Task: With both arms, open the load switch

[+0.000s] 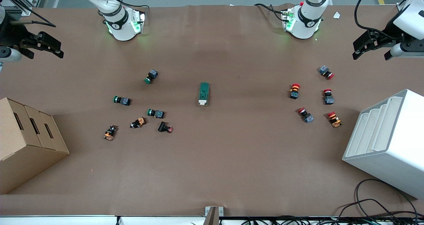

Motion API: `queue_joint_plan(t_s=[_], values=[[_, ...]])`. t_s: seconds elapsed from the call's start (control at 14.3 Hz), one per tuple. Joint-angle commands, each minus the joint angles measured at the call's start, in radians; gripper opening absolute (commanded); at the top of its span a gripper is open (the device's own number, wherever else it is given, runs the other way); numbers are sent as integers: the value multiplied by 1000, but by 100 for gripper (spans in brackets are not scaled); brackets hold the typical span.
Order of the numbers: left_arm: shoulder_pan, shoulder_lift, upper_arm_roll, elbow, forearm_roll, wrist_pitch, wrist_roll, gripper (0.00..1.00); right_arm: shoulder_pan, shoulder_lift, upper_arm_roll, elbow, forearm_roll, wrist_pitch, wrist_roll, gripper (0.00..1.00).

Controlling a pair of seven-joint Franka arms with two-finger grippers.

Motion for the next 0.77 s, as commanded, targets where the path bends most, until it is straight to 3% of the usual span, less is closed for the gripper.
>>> queue_joint_plan(t_s=[0.0,0.49,0.7], values=[[-3,10,-5,20,19,-8,-5,100,-2,0,3,2,1,3,-11,100],[-9,36,-6,32,7,-14,-2,100,0,2,3,2,1,1,-11,100],[-47,59,-64,26,-1,-15,-66,100,-5,8,3,8,2,1,-12,100]])
